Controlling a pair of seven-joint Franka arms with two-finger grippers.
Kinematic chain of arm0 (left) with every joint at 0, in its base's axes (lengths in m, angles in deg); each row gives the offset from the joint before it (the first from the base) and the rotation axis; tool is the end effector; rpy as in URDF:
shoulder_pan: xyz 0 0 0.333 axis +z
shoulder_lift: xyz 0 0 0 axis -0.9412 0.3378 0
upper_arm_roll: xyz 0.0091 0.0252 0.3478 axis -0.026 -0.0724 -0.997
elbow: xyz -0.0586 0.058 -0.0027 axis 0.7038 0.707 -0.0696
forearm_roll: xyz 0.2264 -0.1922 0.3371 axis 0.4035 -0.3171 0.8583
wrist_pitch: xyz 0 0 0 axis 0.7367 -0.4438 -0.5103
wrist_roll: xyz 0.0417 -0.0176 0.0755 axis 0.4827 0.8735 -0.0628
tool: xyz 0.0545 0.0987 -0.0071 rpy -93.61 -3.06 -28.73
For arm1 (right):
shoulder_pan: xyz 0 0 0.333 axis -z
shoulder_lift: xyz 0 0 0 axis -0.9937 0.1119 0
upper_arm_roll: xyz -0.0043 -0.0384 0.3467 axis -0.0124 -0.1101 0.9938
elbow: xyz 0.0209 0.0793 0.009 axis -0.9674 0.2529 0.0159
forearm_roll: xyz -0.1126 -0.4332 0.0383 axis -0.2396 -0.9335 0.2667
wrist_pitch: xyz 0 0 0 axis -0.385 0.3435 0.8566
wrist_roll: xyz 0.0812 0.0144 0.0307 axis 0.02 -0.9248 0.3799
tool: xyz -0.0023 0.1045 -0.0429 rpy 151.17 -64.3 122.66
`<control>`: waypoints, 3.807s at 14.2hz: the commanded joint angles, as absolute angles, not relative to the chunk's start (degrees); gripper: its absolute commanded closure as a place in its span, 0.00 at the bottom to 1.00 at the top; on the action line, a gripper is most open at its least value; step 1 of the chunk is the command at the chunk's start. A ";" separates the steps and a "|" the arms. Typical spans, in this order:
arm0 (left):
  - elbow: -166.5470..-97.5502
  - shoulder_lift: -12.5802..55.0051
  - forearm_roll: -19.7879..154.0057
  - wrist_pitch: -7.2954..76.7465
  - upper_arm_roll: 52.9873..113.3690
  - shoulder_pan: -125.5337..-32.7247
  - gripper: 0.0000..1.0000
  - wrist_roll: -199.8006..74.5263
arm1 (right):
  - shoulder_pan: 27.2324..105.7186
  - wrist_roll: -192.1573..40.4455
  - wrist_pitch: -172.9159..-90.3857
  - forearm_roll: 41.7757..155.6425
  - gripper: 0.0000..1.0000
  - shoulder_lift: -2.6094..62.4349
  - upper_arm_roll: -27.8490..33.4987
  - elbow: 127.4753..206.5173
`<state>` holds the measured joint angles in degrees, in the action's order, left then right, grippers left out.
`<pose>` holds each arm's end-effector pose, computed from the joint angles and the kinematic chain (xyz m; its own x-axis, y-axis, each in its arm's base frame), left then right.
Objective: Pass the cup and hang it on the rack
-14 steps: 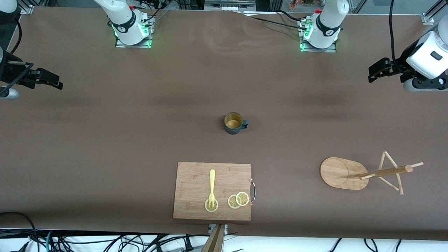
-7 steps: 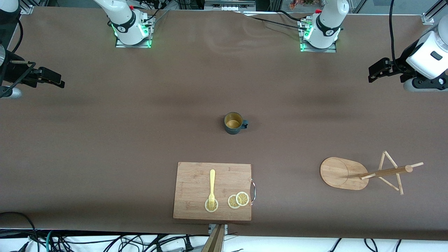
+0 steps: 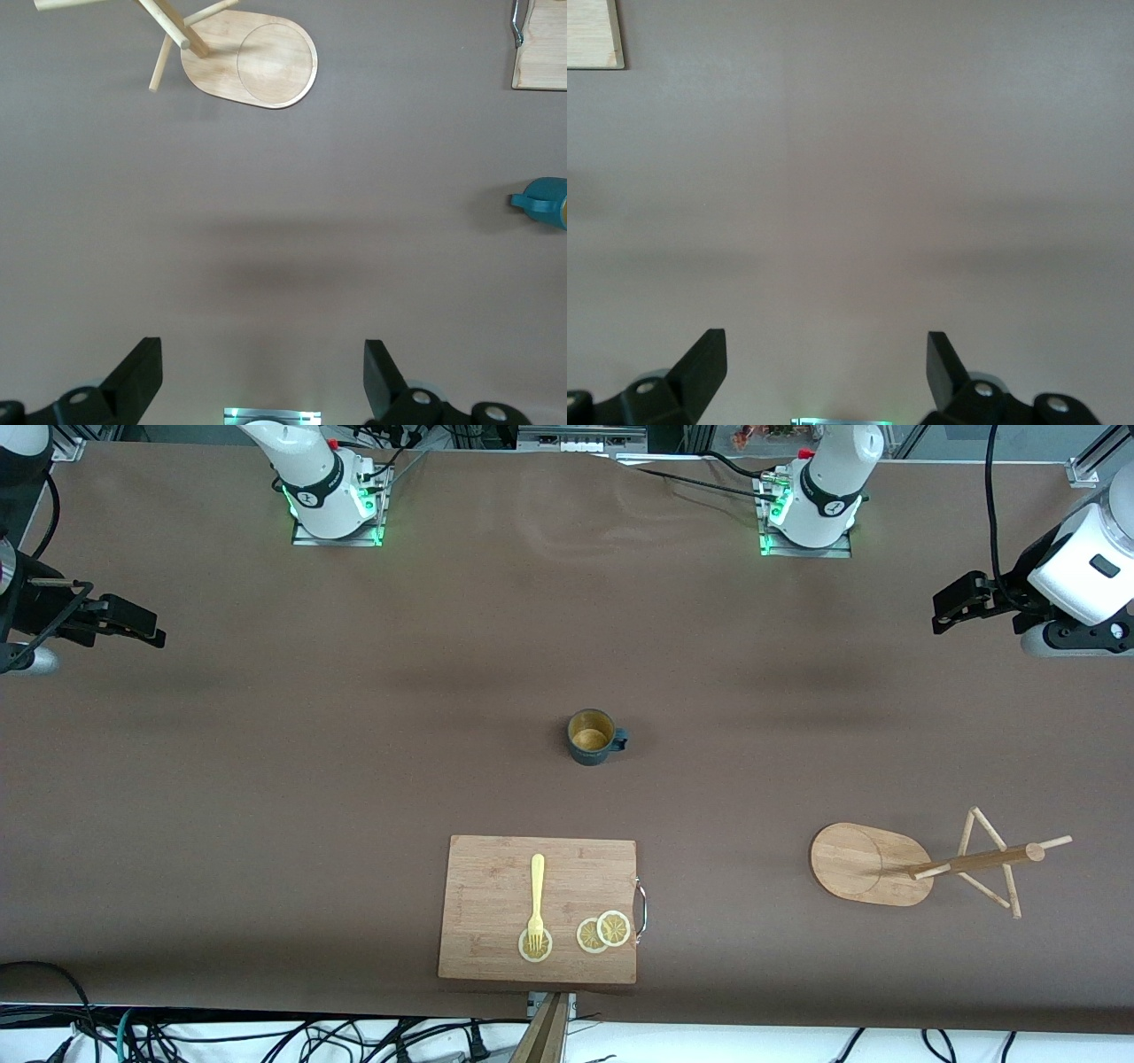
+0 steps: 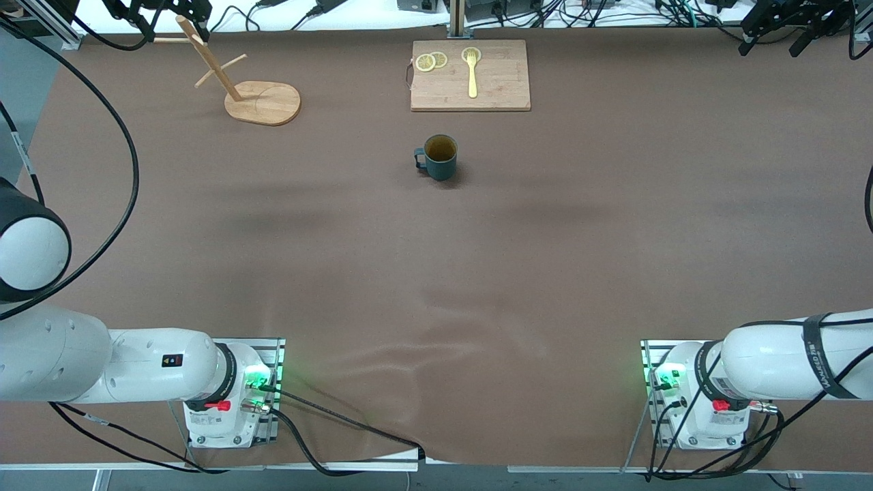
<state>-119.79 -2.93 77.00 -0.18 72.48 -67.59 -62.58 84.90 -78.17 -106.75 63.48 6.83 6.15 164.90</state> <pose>0.6033 -0.0484 0.6492 0.9929 0.0289 -0.1155 0.0261 -0.9993 -0.0252 0.6072 -0.0333 0.5857 0.9933 -0.0128 -0.1147 -0.0169 -0.9993 -0.0346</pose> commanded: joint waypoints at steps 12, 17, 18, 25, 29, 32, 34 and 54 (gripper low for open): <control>-116.01 -2.21 76.54 -0.44 72.06 -67.27 0.00 -61.55 | 84.54 -78.08 -105.50 62.92 0.00 8.73 6.69 161.31; -115.39 2.89 76.45 2.80 71.89 -70.14 0.00 -61.72 | 84.45 -78.34 -105.50 63.44 0.00 8.73 6.69 161.31; -116.09 3.15 78.37 4.12 71.88 -73.47 0.00 -61.90 | 84.45 -78.25 -105.50 63.36 0.00 8.73 6.69 161.31; -128.99 4.29 74.20 15.52 71.97 -73.78 0.00 -58.93 | 84.45 -78.34 -105.42 63.45 0.00 8.73 6.69 161.31; -140.67 4.03 62.43 33.79 72.58 -71.92 0.00 -47.53 | 84.45 -78.16 -105.42 63.45 0.00 8.73 6.69 161.31; -145.79 4.90 50.90 42.69 75.39 -71.92 0.00 -38.01 | 84.45 -78.16 -105.42 63.45 0.00 8.73 6.69 161.31; -145.80 7.36 48.78 44.65 79.16 -70.97 0.00 -35.45 | 84.54 -78.08 -105.42 63.53 0.00 8.73 6.69 161.31; -145.27 34.61 -6.60 49.23 88.85 -63.22 0.00 75.88 | 84.54 -78.34 -104.54 63.27 0.00 8.73 6.60 161.40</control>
<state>-146.05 33.38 -3.42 50.86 87.58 -64.16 67.94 84.55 -78.20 -105.88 63.49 8.33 6.62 162.63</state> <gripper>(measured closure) 0.000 0.000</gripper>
